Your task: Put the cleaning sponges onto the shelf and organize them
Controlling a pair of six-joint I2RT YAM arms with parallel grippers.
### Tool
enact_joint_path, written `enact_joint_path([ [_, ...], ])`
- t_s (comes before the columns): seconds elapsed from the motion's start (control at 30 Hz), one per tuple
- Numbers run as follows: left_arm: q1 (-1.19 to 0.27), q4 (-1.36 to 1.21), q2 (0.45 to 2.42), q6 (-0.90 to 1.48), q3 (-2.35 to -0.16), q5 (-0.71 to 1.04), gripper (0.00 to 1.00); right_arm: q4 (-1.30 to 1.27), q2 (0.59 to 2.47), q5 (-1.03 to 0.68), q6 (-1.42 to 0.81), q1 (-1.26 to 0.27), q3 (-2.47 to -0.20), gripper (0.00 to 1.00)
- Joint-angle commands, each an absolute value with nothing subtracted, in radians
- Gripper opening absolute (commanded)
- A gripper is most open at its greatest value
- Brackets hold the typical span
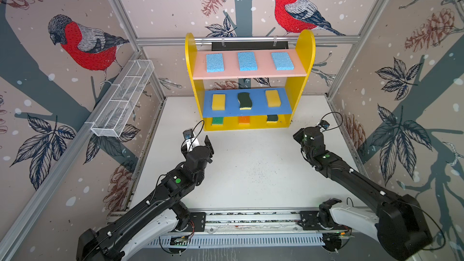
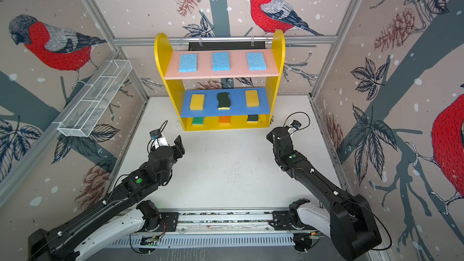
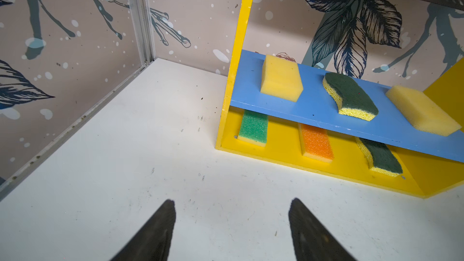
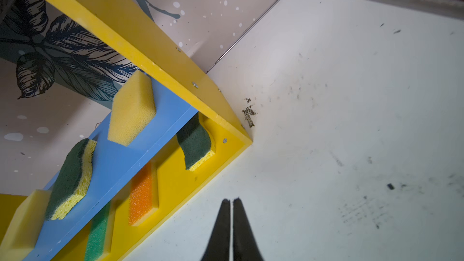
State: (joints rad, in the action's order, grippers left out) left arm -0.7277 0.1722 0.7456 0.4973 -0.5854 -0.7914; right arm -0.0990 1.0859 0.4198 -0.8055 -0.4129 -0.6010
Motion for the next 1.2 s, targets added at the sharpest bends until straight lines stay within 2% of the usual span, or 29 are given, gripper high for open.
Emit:
enact_joint_path([
  [0.0,-0.727,0.198,0.742,0.478,-0.605,-0.842,0.72,-0.021,1.050,0.462,-0.709,-0.399,-0.624,0.16],
  [0.37,-0.726,0.138,0.736,0.430,-0.589,-0.906,0.73,0.001,0.961,0.522,-0.598,-0.351,-0.640,0.25],
  [0.5,-0.717,0.104,0.736,0.372,-0.592,-0.917,0.75,-0.022,0.953,0.514,-0.538,-0.324,-0.644,0.37],
  [0.57,-0.699,0.108,0.744,0.359,-0.605,-0.904,0.78,-0.039,0.952,0.508,-0.509,-0.307,-0.647,0.41],
  [0.67,-0.656,0.165,0.769,0.391,-0.652,-0.867,0.80,-0.036,0.962,0.504,-0.494,-0.282,-0.662,0.42],
  [1.17,-0.523,0.074,0.798,0.324,-0.665,-0.759,0.80,-0.058,1.023,0.382,-0.440,-0.066,-0.694,0.56],
])
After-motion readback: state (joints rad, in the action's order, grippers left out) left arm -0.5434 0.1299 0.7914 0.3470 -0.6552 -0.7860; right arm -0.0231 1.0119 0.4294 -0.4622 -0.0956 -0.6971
